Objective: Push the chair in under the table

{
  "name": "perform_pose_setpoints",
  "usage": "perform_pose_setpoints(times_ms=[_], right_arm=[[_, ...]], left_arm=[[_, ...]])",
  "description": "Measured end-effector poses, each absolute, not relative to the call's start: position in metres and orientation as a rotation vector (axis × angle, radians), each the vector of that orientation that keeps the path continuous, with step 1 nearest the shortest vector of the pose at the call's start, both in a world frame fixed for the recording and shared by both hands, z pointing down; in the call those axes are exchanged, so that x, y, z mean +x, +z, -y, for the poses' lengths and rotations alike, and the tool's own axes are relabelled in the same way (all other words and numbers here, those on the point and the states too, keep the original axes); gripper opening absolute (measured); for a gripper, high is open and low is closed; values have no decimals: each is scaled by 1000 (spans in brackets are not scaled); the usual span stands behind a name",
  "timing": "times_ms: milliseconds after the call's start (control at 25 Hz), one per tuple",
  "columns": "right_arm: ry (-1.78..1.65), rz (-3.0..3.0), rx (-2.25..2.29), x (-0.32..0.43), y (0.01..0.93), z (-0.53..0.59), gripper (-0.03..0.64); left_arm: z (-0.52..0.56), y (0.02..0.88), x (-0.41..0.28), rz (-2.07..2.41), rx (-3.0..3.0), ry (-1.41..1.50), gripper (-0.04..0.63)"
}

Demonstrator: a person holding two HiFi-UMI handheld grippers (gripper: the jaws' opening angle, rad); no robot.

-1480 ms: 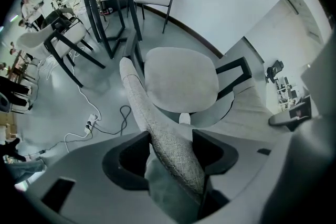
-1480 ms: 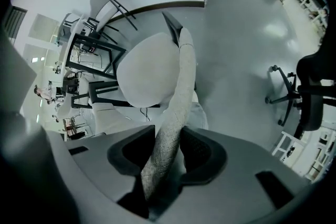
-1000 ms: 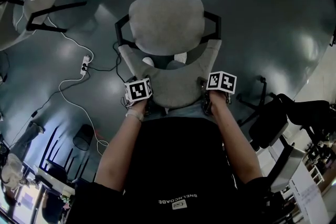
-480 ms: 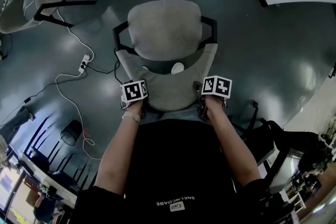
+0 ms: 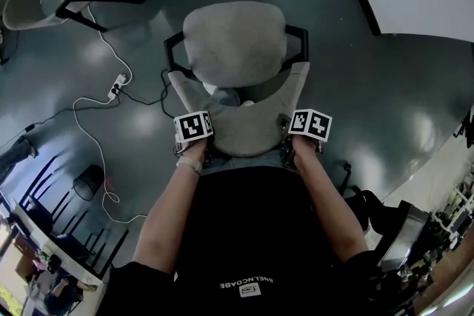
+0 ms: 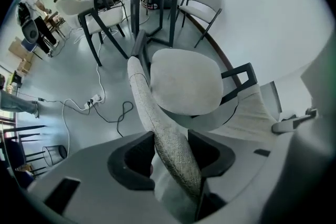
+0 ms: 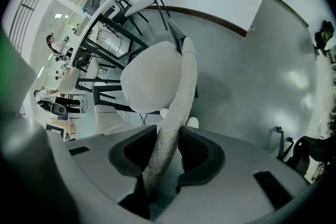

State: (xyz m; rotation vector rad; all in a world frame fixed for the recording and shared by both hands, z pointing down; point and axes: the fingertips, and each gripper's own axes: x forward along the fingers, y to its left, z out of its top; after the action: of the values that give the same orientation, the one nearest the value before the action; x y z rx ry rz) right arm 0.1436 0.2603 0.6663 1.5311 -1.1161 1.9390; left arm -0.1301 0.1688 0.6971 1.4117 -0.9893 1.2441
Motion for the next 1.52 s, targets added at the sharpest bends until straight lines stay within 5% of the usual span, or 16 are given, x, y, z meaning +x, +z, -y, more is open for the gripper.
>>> perform_pose_setpoints(times_ms=[1520], right_arm=[[1746, 1224, 1447, 169, 653, -18, 130]], left_arm=[[18, 680, -121, 1119, 1270, 1012, 186]])
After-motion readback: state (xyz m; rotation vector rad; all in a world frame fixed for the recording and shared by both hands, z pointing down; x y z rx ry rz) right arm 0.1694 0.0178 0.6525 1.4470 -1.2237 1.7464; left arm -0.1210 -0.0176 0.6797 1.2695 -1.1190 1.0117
